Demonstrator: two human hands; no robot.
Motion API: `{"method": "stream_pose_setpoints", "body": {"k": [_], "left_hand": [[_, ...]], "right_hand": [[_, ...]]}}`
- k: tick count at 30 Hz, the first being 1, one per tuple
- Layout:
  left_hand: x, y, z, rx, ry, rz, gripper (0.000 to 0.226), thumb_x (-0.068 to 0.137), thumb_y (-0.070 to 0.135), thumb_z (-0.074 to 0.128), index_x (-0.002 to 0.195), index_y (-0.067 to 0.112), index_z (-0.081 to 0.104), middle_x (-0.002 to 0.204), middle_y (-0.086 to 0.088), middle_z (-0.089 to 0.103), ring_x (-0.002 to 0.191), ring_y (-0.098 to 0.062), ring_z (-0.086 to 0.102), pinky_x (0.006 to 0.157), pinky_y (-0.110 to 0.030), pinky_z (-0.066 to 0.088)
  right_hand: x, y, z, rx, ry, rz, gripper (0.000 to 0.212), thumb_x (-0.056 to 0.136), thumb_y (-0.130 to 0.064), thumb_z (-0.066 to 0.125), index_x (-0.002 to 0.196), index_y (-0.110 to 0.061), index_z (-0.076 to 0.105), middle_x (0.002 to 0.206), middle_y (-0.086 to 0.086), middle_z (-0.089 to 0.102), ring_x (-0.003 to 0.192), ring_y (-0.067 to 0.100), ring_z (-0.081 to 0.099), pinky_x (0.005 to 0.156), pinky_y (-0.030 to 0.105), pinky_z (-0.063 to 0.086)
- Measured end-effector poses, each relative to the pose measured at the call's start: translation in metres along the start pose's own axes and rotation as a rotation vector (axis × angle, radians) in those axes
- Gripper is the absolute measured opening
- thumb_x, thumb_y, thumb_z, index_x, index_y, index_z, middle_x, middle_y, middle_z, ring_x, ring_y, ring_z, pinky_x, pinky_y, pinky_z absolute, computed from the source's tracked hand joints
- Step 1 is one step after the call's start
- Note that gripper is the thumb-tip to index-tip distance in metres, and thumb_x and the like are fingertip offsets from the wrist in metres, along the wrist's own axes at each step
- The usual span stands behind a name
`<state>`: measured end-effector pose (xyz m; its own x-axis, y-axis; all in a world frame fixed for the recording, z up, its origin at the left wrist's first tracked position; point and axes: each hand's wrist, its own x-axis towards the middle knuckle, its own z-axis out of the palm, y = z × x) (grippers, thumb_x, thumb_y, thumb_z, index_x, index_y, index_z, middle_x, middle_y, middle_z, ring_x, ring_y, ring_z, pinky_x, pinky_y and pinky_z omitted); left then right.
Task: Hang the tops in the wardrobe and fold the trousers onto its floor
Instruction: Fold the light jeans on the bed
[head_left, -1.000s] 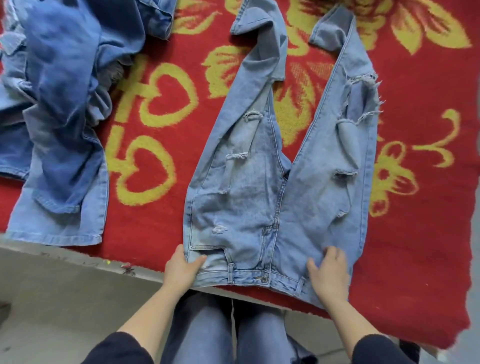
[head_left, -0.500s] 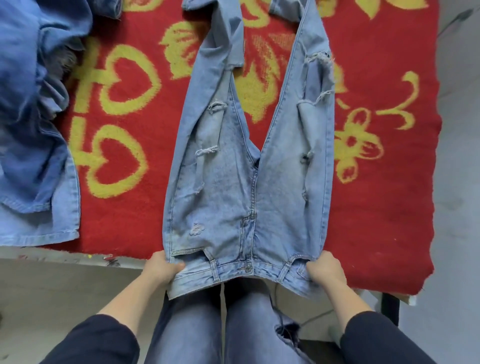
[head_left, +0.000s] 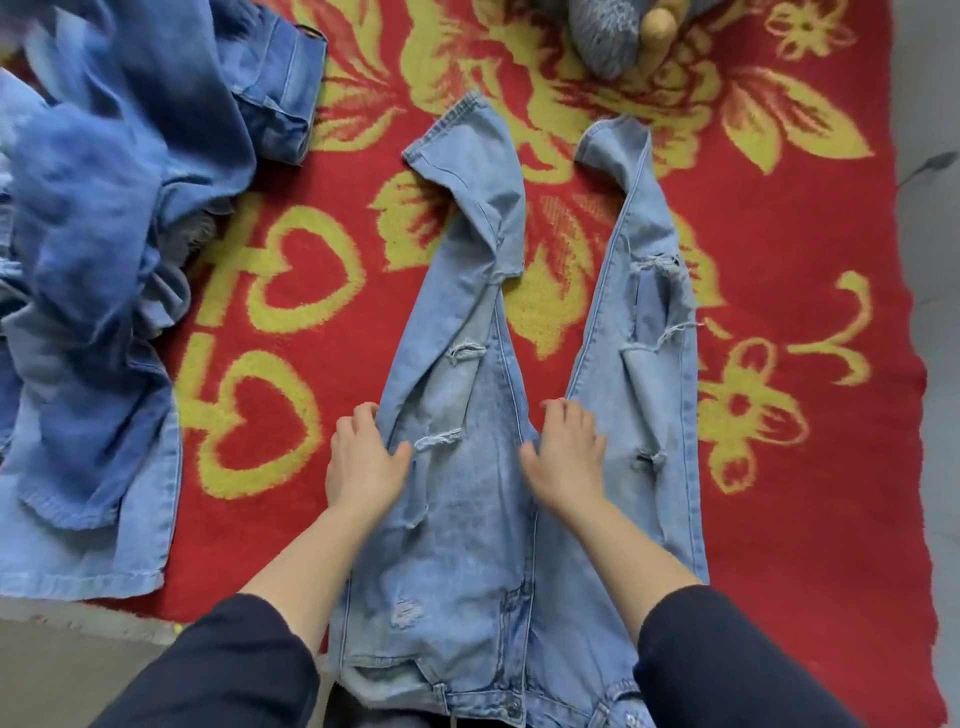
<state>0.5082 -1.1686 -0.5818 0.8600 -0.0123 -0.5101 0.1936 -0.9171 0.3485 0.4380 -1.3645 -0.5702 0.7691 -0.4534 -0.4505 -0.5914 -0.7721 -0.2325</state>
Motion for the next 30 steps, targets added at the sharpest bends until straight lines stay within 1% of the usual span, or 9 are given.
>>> {"method": "stream_pose_setpoints", "body": {"k": [3, 6, 8, 10, 13, 20, 26, 28, 30], "left_hand": [[0.034, 0.026, 0.005, 0.059, 0.036, 0.088, 0.052, 0.090, 0.034, 0.058, 0.135, 0.020, 0.037, 0.125, -0.008, 0.043, 0.118, -0.029, 0.044, 0.090, -0.042, 0.042], [0.070, 0.034, 0.007, -0.002, 0.074, 0.097, 0.020, 0.092, 0.025, 0.053, 0.111, 0.018, 0.052, 0.110, -0.009, 0.056, 0.104, -0.034, 0.053, 0.078, -0.043, 0.044], [0.090, 0.026, 0.000, -0.191, 0.218, 0.014, 0.011, 0.094, 0.018, 0.048, 0.093, 0.010, 0.056, 0.096, -0.019, 0.063, 0.090, -0.039, 0.057, 0.068, -0.040, 0.038], [0.104, 0.006, -0.014, -0.288, 0.326, -0.143, 0.023, 0.099, 0.018, 0.043, 0.089, 0.002, 0.057, 0.096, -0.027, 0.063, 0.088, -0.041, 0.057, 0.065, -0.038, 0.030], [0.119, -0.019, -0.030, -0.160, 0.193, -0.240, 0.021, 0.097, 0.019, 0.044, 0.098, 0.001, 0.056, 0.104, -0.026, 0.062, 0.096, -0.042, 0.057, 0.073, -0.039, 0.037], [0.177, 0.057, -0.061, -0.263, 0.113, 0.061, 0.050, 0.077, 0.022, 0.061, 0.126, 0.020, 0.050, 0.119, -0.007, 0.054, 0.116, -0.030, 0.044, 0.098, -0.043, 0.038], [0.232, 0.133, -0.080, -0.673, -0.060, 0.072, 0.031, 0.065, 0.064, 0.053, 0.071, 0.036, 0.062, 0.090, 0.014, 0.062, 0.106, -0.019, 0.057, 0.104, -0.041, 0.036], [0.251, 0.144, -0.078, -0.703, -0.124, 0.055, 0.042, 0.061, 0.073, 0.059, 0.069, 0.032, 0.059, 0.083, 0.011, 0.057, 0.093, -0.017, 0.053, 0.097, -0.037, 0.036], [0.267, 0.149, -0.074, -0.722, -0.169, 0.105, 0.041, 0.069, 0.061, 0.068, 0.076, 0.021, 0.062, 0.082, 0.004, 0.054, 0.079, -0.013, 0.048, 0.079, -0.032, 0.039]], "right_hand": [[0.038, -0.032, 0.006, -0.019, 0.057, -0.049, 0.043, 0.090, -0.030, 0.052, 0.128, -0.012, 0.040, 0.130, 0.007, 0.043, 0.120, 0.028, 0.038, 0.097, 0.041, 0.032], [0.074, -0.042, 0.009, -0.036, 0.035, -0.022, 0.046, 0.093, -0.034, 0.052, 0.130, -0.009, 0.039, 0.131, 0.010, 0.045, 0.121, 0.030, 0.040, 0.093, 0.044, 0.036], [0.093, -0.038, 0.007, -0.012, 0.029, -0.009, 0.028, 0.094, -0.025, 0.048, 0.115, -0.007, 0.048, 0.122, 0.014, 0.053, 0.115, 0.034, 0.048, 0.087, 0.043, 0.040], [0.105, -0.028, 0.000, 0.060, 0.066, 0.058, 0.016, 0.090, -0.016, 0.047, 0.102, -0.006, 0.050, 0.109, 0.020, 0.060, 0.103, 0.038, 0.056, 0.079, 0.042, 0.043], [0.114, -0.015, -0.010, 0.149, -0.023, 0.141, 0.006, 0.083, -0.011, 0.050, 0.089, -0.012, 0.048, 0.095, 0.020, 0.064, 0.095, 0.038, 0.060, 0.074, 0.038, 0.043], [0.188, -0.070, -0.044, 0.490, -0.064, 0.070, 0.023, 0.089, -0.023, 0.056, 0.109, -0.011, 0.062, 0.101, 0.004, 0.065, 0.093, 0.023, 0.059, 0.079, 0.030, 0.044], [0.263, -0.122, -0.062, 1.015, -0.028, 0.171, 0.039, 0.091, -0.028, 0.060, 0.124, -0.009, 0.056, 0.105, 0.001, 0.062, 0.095, 0.020, 0.061, 0.091, 0.045, 0.052], [0.286, -0.130, -0.065, 1.174, -0.039, 0.232, 0.041, 0.086, -0.024, 0.066, 0.123, -0.008, 0.058, 0.111, 0.004, 0.064, 0.103, 0.022, 0.062, 0.093, 0.045, 0.052], [0.304, -0.134, -0.073, 1.270, -0.040, 0.242, 0.022, 0.081, -0.016, 0.069, 0.102, -0.009, 0.066, 0.097, 0.008, 0.068, 0.087, 0.022, 0.066, 0.076, 0.037, 0.056]]}}
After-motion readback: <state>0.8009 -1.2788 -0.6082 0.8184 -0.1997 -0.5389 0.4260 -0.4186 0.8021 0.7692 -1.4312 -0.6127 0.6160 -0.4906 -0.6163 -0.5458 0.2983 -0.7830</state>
